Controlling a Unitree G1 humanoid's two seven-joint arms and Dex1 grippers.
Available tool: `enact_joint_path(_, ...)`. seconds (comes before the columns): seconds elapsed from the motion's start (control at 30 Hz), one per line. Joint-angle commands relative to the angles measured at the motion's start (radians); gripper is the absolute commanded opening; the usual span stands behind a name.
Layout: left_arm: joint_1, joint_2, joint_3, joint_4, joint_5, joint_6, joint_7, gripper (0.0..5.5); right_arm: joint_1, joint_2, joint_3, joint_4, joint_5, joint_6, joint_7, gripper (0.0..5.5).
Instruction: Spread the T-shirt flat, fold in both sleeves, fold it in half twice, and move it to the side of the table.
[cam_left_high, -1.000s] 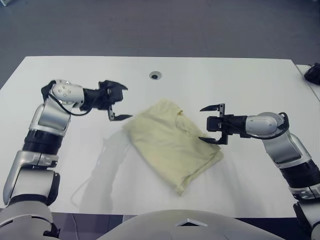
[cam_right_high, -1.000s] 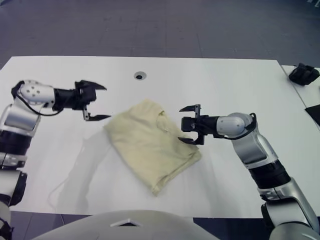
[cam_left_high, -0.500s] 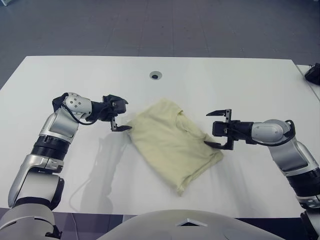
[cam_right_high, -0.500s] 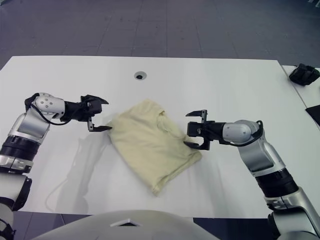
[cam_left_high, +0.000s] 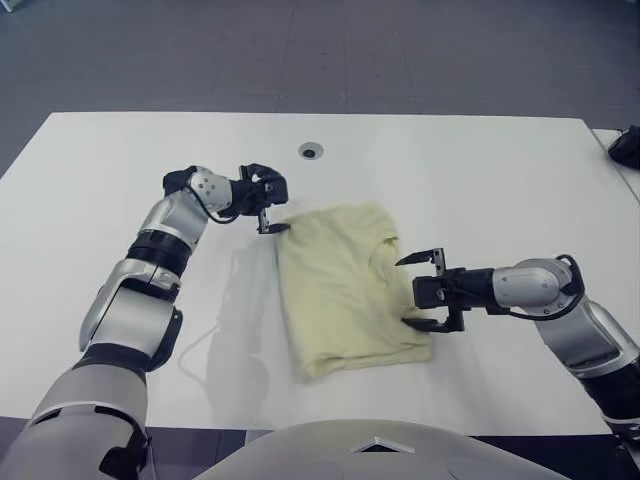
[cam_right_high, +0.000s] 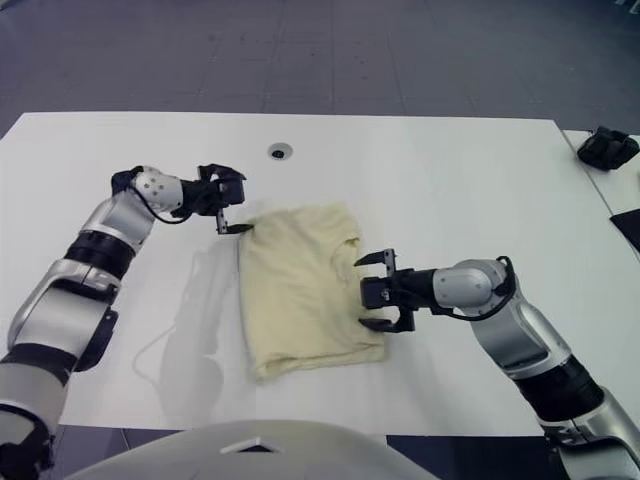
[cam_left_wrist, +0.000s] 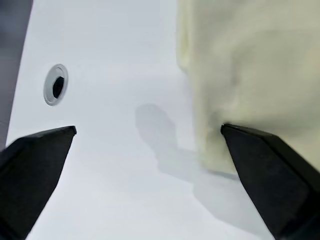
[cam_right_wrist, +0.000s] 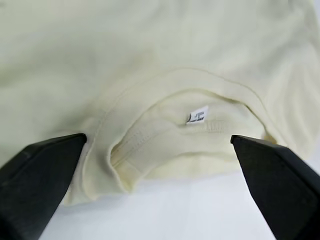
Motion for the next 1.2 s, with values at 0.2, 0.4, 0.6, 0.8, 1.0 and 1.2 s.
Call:
enact_joint_path(0.2, -0.017, 0.075, 0.121, -0.121, -0.114, -0.086, -0.039, 5.40, -0.125, 0.107, -0.131, 0.064, 0.011, -0.029, -0.217, 5.39)
enact_joint_path(0.4, 0.455, 0.317, 0.280, -0.747, -0.281, 0.186, -0.184, 5.40, 0.129, -0.032, -0.289, 0.034, 0.013, -0.084, -0.213, 5.39)
enact_joint_path(0.6, 0.915, 0.498, 0.348, -1.137, -0.318, 0.266, -0.286, 5.40, 0.465, -0.139, -0.489, -0.096, 0.166, -0.038, -0.025, 5.39)
enact_joint_path(0.8, 1.088, 0.544, 0.326, -1.356, -0.314, 0.332, -0.303, 5.40, 0.636, -0.161, -0.474, -0.225, 0.184, -0.056, 0.037, 5.39)
enact_joint_path(1.0, 1.128, 0.515, 0.232, -1.473, -0.271, 0.418, -0.245, 5.40, 0.570, -0.144, -0.345, -0.210, 0.068, -0.111, -0.036, 5.39)
enact_joint_path(1.2, 1.157, 0.499, 0.135, -1.506, -0.161, 0.436, -0.179, 5.40, 0.558, -0.143, -0.267, -0.218, 0.017, -0.126, -0.060, 5.39)
